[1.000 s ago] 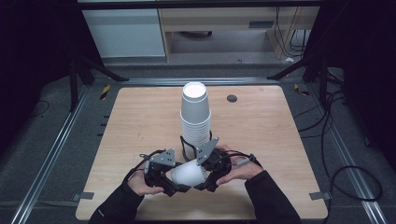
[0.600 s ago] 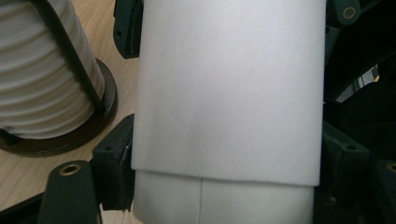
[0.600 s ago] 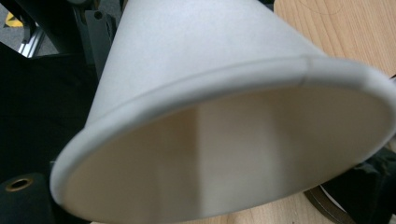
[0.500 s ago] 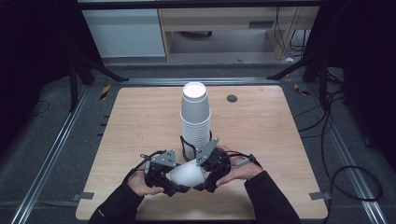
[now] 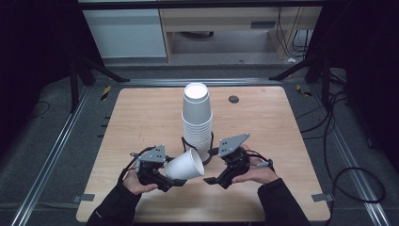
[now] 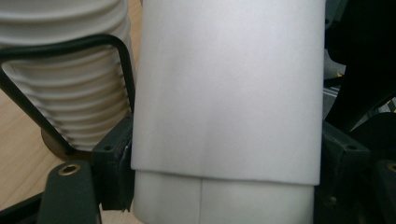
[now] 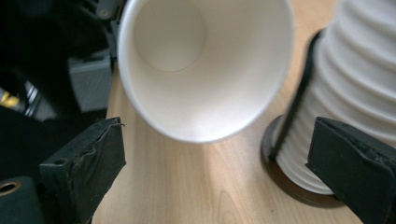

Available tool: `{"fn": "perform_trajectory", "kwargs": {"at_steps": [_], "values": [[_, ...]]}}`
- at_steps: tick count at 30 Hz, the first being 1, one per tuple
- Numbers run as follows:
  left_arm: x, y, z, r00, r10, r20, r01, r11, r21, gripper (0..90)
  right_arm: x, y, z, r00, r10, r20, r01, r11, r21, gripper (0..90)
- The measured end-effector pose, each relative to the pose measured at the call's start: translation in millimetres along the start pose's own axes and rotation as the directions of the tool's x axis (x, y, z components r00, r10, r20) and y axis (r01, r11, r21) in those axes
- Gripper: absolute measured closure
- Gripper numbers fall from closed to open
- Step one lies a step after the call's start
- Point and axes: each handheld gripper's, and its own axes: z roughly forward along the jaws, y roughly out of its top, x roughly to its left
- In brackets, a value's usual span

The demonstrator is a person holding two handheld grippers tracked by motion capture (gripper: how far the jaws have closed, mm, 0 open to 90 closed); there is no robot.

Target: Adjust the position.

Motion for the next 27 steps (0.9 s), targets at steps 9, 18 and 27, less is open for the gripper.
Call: {"fn": "perform_trajectory", "kwargs": {"at_steps": [9, 18, 27], "values": [[-4.0, -3.1, 11.1, 0.9999, 0.011, -0.012, -0.012, 0.9981, -0.061, 22.2, 6.7, -11.8, -9.0, 0.9973, 0.073, 0.012, -0.071, 0.990, -0.120, 4.1], [-11.2, -0.5, 21.9, 0.9998, 0.017, 0.011, -0.016, 0.9968, -0.078, 22.2, 8.5, -11.1, -2.9, 0.9948, 0.102, -0.004, -0.101, 0.981, -0.167, 4.1], [-15.2, 1.8, 28.5, 0.9994, 0.028, 0.022, -0.027, 0.9978, -0.060, 22.2, 7.0, -13.1, 12.4, 0.9915, 0.118, -0.055, -0.126, 0.980, -0.157, 3.7]]}}
